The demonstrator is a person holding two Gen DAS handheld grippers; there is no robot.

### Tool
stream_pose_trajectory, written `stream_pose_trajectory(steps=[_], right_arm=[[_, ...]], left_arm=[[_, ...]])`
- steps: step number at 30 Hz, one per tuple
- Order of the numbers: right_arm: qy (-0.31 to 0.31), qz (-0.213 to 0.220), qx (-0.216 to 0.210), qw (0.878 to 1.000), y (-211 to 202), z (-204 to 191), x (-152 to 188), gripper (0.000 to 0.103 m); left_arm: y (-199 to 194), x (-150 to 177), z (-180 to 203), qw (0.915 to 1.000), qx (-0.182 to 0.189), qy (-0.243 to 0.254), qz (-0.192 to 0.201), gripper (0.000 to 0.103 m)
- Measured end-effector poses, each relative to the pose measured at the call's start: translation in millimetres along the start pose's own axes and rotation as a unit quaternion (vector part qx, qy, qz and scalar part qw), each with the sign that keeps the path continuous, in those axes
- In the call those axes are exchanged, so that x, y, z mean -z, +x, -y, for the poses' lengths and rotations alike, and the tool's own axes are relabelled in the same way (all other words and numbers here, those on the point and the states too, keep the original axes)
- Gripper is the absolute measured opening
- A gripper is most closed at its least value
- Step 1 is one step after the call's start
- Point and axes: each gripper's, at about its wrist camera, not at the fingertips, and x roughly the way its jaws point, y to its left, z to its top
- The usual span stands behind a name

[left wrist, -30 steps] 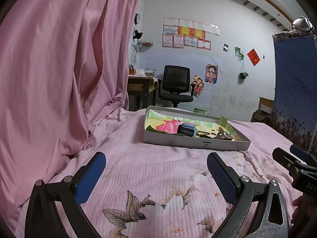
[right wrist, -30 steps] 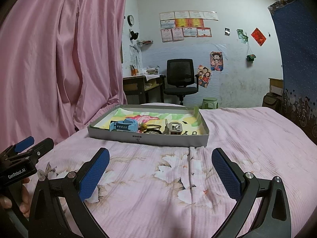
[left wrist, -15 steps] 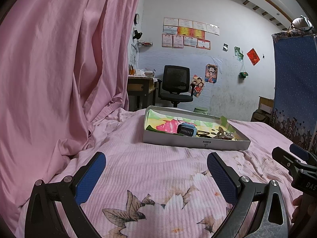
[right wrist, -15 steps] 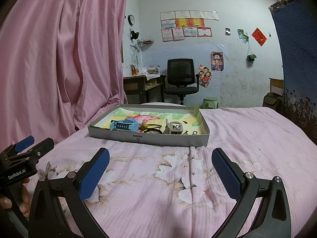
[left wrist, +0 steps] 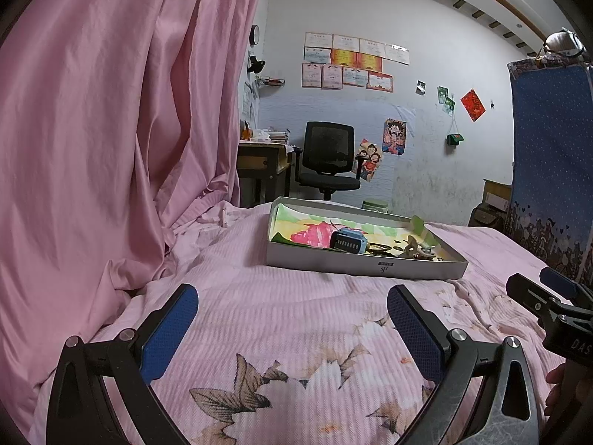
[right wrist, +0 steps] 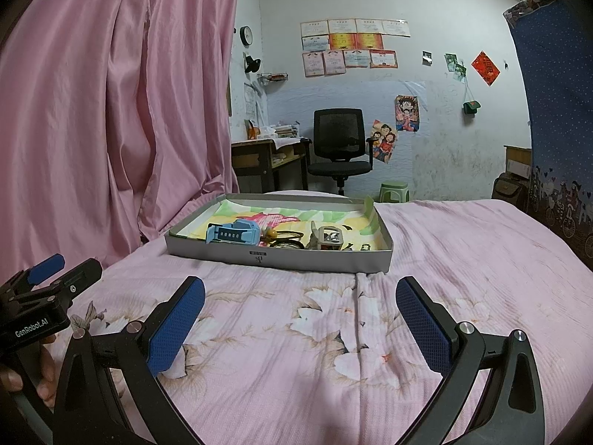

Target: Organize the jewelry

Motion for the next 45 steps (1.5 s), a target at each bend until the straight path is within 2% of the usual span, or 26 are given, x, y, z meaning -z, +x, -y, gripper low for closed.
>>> stream_pose_trajectory(steps=[33,37,45], right_arm=[[0.000,-0.001,0.000,1.000,-0.6,0.1,-2.1,0.102],[0.000,-0.001,0.001,1.000,-0.6,-0.4,-2.2,0.102],[-0.001,-0.001,0.000,1.000,-0.8,-0.4,-2.6,0.102]], left_arm=[[-0.4,0.8,1.3,1.0000,0.000,0.001,0.000,0.103],[2.2,2.8,1.5,0.9999,0.001,0.002,-0.015,0.103],[4.4,7.2,-5.4,0.9994,-0.022,-0.005,-0.025,0.103]])
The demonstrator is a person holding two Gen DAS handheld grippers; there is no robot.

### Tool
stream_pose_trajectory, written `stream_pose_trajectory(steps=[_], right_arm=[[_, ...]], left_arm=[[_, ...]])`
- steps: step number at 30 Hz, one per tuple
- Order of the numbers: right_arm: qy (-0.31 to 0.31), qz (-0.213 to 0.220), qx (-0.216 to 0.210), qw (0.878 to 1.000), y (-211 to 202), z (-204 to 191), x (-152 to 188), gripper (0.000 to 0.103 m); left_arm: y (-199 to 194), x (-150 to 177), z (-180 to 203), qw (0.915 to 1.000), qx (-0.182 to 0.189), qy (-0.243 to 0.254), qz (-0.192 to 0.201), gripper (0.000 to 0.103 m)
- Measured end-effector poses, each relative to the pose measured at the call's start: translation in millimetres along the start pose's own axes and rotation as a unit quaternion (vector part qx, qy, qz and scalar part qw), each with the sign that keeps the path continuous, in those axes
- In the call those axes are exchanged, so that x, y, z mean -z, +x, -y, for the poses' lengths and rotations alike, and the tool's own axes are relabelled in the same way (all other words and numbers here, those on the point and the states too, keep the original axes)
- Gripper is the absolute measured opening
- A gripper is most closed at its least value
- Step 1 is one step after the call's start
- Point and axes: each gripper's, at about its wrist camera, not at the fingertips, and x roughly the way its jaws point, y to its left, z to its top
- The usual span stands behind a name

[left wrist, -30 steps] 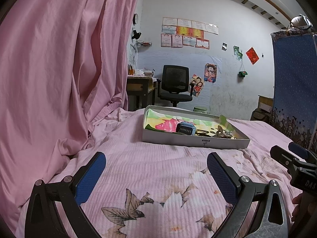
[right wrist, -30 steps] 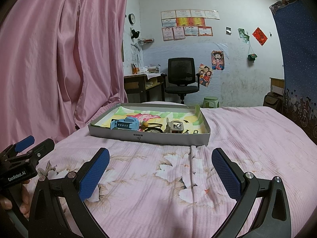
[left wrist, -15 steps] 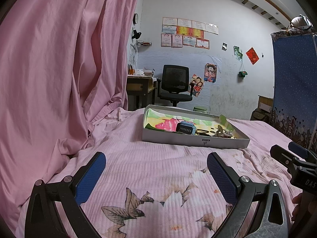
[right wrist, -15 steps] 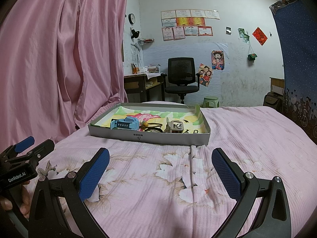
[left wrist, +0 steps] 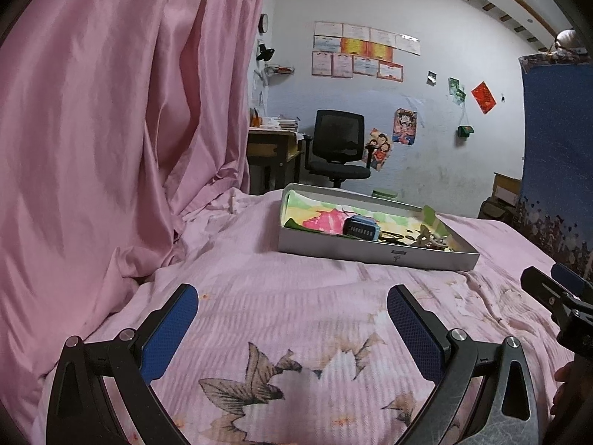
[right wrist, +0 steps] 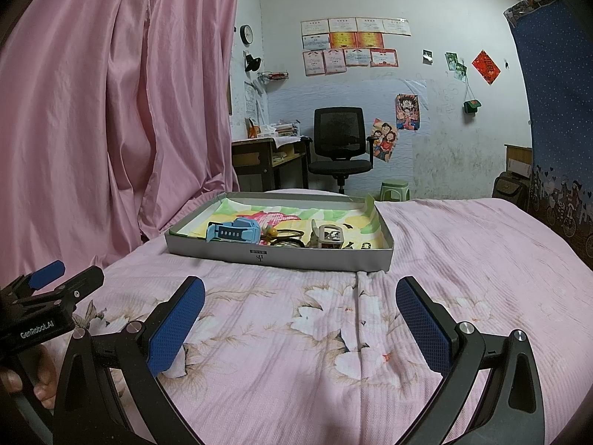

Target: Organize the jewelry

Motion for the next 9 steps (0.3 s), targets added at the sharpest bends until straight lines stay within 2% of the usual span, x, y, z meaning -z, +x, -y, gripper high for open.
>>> stream_pose_trajectory(steps=[9], right_arm=[[0.000,-0.001,0.000,1.000,0.1,-0.1,-0.4,0.102]], left_arm=[[-1.7,-1.9,3.3,0.9999,-0.003,0.015,0.005,0.103]])
